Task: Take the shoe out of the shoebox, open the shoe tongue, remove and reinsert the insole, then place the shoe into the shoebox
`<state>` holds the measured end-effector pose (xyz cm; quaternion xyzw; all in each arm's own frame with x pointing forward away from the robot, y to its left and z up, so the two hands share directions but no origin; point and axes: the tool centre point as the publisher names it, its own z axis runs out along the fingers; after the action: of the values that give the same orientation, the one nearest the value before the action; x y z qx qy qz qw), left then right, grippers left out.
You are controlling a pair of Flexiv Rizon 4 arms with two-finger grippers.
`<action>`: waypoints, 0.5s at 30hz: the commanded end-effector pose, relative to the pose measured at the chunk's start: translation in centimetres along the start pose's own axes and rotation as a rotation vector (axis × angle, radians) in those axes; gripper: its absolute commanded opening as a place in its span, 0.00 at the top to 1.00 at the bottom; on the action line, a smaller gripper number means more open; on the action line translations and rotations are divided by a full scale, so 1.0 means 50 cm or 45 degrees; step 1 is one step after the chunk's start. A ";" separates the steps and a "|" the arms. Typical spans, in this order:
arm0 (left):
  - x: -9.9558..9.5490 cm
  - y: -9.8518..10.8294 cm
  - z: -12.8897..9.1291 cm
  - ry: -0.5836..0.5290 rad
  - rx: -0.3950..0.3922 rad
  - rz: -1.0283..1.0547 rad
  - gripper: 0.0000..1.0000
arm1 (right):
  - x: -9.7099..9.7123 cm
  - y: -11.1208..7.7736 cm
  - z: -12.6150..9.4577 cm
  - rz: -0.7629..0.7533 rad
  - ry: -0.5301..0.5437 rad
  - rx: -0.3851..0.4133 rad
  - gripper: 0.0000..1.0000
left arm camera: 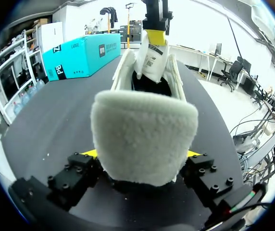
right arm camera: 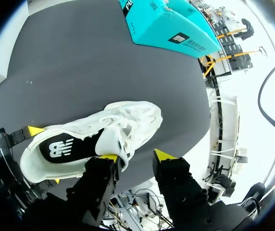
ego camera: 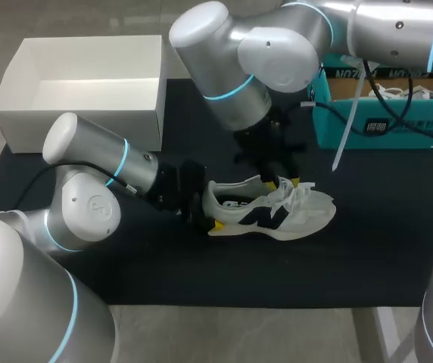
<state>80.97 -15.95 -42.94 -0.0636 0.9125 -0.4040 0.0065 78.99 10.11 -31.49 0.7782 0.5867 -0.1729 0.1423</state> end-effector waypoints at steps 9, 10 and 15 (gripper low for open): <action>-0.002 0.002 0.001 0.000 -0.003 0.000 1.00 | -0.055 0.011 0.022 0.105 0.344 0.077 1.00; -0.002 0.002 0.001 0.000 -0.003 0.000 1.00 | -0.059 0.011 0.024 0.117 0.367 0.088 1.00; -0.002 0.002 0.001 0.000 -0.003 0.000 1.00 | -0.062 0.012 0.026 0.125 0.409 0.068 1.00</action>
<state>80.98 -15.95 -42.94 -0.0636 0.9125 -0.4040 0.0065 79.20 7.37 -31.31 0.8201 0.5531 -0.1252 0.0770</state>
